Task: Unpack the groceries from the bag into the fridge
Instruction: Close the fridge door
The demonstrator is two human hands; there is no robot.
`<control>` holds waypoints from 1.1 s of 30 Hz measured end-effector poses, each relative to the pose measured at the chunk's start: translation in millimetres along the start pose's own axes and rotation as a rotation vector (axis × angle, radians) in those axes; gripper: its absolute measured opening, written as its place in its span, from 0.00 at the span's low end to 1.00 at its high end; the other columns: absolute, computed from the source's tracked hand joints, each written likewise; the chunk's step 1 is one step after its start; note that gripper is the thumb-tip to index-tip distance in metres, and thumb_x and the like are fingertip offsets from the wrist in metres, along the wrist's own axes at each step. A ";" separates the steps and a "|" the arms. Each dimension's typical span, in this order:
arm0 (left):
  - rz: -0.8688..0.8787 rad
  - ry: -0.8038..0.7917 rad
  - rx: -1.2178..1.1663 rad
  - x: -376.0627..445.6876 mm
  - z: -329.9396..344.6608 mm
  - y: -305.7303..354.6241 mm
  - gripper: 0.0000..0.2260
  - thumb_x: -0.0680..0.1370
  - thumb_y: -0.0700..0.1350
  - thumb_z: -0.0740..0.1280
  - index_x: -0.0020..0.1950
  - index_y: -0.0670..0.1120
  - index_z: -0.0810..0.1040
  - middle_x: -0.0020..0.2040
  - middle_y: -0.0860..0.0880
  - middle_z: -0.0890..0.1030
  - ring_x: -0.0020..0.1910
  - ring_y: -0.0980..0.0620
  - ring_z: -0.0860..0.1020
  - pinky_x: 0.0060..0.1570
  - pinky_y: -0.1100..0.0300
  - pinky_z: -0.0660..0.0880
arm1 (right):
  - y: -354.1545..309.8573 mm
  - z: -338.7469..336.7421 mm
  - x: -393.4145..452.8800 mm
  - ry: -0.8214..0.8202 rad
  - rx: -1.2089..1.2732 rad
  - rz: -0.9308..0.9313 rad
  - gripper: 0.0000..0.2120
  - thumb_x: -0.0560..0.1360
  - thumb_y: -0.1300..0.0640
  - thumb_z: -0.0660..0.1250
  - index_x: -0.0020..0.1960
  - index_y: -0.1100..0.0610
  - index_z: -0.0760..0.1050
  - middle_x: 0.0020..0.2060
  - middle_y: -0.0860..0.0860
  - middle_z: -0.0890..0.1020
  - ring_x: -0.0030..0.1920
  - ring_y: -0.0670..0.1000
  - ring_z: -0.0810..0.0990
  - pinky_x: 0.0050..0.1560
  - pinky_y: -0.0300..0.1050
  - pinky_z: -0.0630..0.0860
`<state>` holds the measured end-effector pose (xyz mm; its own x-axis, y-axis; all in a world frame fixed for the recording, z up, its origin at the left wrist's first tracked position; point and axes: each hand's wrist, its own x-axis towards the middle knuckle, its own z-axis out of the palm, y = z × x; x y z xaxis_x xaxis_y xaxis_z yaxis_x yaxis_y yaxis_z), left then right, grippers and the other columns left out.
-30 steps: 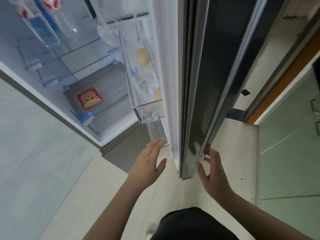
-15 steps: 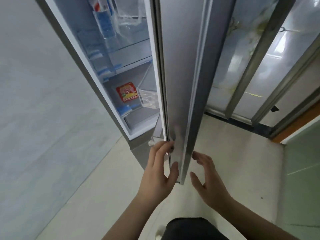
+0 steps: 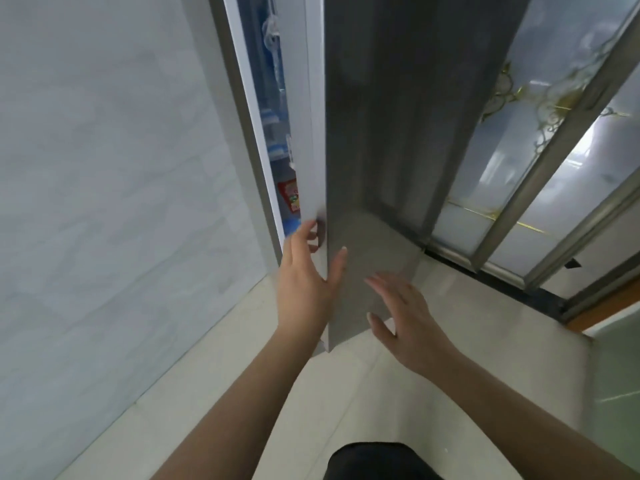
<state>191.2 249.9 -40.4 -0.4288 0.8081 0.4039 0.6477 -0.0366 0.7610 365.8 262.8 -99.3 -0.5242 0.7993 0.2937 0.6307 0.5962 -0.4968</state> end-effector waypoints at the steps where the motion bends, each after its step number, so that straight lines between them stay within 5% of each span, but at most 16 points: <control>1: -0.003 0.013 -0.005 11.4 -4.5 0.5 0.25 0.76 0.54 0.71 0.69 0.49 0.68 0.59 0.54 0.74 0.53 0.58 0.75 0.50 0.62 0.76 | -3.0 -3.8 8.7 0.022 -0.035 -0.022 0.25 0.79 0.44 0.55 0.73 0.52 0.61 0.71 0.52 0.67 0.72 0.51 0.64 0.68 0.56 0.68; 8: 0.002 -0.063 0.022 43.5 -17.8 -5.2 0.14 0.76 0.54 0.70 0.55 0.53 0.69 0.52 0.56 0.75 0.46 0.58 0.77 0.38 0.71 0.69 | -34.4 -29.7 84.3 0.238 -0.130 -0.154 0.28 0.78 0.52 0.62 0.75 0.55 0.59 0.75 0.55 0.60 0.74 0.54 0.61 0.70 0.54 0.65; 17: -0.069 -0.058 0.075 47.4 -8.4 -15.5 0.10 0.79 0.53 0.66 0.53 0.54 0.65 0.50 0.55 0.75 0.45 0.57 0.76 0.37 0.72 0.67 | -23.4 -37.5 131.3 0.312 -0.204 -0.190 0.32 0.75 0.52 0.67 0.76 0.55 0.59 0.74 0.57 0.61 0.72 0.56 0.63 0.68 0.54 0.68; 21: -0.096 0.021 0.116 58.0 -6.6 -26.2 0.09 0.80 0.52 0.66 0.55 0.50 0.70 0.49 0.54 0.78 0.45 0.55 0.78 0.42 0.57 0.75 | -14.3 -32.0 148.6 0.287 -0.206 -0.257 0.31 0.75 0.53 0.67 0.75 0.55 0.61 0.74 0.57 0.61 0.73 0.54 0.60 0.71 0.55 0.63; 27: -0.176 0.151 0.136 79.4 -3.8 -35.8 0.10 0.79 0.52 0.65 0.59 0.53 0.70 0.50 0.59 0.77 0.46 0.64 0.78 0.45 0.57 0.76 | -4.7 -27.0 181.1 0.206 -0.147 -0.364 0.30 0.76 0.54 0.65 0.76 0.55 0.60 0.75 0.57 0.59 0.75 0.56 0.58 0.71 0.59 0.62; 33: 0.088 0.212 0.393 84.3 4.3 -38.8 0.24 0.78 0.42 0.65 0.74 0.45 0.66 0.71 0.48 0.71 0.69 0.49 0.71 0.66 0.54 0.70 | 4.6 -17.3 211.8 0.087 -0.155 -0.369 0.32 0.77 0.52 0.64 0.77 0.55 0.55 0.77 0.55 0.55 0.77 0.55 0.53 0.75 0.56 0.53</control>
<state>132.6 321.9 -38.1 -0.4548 0.6719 0.5846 0.8595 0.1594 0.4856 267.5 436.2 -25.2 -0.6851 0.5294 0.5003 0.4919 0.8428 -0.2183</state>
